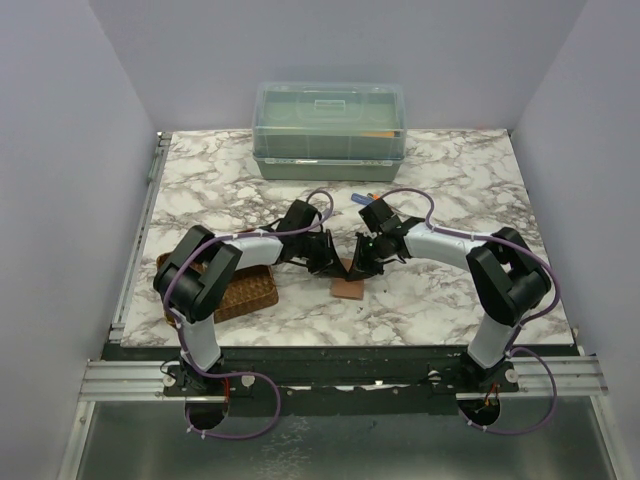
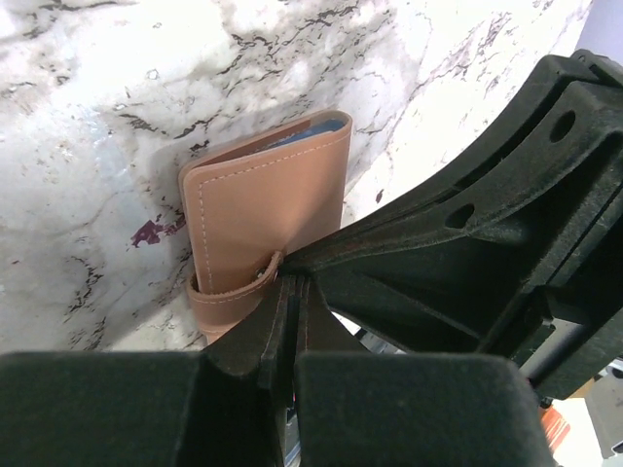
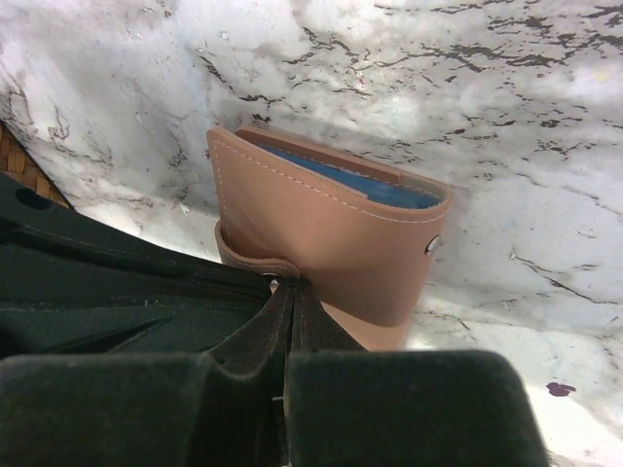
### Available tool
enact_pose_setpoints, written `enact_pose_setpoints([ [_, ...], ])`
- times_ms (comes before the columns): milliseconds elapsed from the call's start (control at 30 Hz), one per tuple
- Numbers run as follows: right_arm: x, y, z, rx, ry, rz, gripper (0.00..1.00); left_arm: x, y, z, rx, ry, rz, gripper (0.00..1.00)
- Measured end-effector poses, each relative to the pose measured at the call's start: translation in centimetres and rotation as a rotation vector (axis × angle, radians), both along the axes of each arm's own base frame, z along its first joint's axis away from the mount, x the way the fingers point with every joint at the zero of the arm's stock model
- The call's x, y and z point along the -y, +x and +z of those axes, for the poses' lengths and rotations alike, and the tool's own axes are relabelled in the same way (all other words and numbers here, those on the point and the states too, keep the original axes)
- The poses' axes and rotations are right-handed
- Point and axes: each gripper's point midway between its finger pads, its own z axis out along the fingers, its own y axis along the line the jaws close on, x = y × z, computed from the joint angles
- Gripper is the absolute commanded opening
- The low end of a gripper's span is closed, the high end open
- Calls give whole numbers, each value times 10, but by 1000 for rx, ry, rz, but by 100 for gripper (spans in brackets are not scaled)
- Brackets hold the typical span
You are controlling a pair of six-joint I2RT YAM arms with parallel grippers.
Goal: Put the credit cards into the card holder
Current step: Close the card holder at the center of the board.
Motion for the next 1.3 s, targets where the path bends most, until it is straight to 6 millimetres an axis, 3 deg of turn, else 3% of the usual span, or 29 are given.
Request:
enact_pose_setpoints([
  [433,0,0,0,-1,1,1,0,-1,4,-8,-36,-10,23,0],
  [1033,3,4,3,29,-26,41,1,-7,-2,-20,45,-67,119,0],
  [1100,4,4,4,34,-37,47,4,-6,-1,-20,53,-75,126,0],
  [1200,6,5,5,38,-43,56,19,-2,3,-16,74,-82,126,0],
  [1300,7,11,11,62,-50,59,32,-1,5,-12,93,-46,123,9],
])
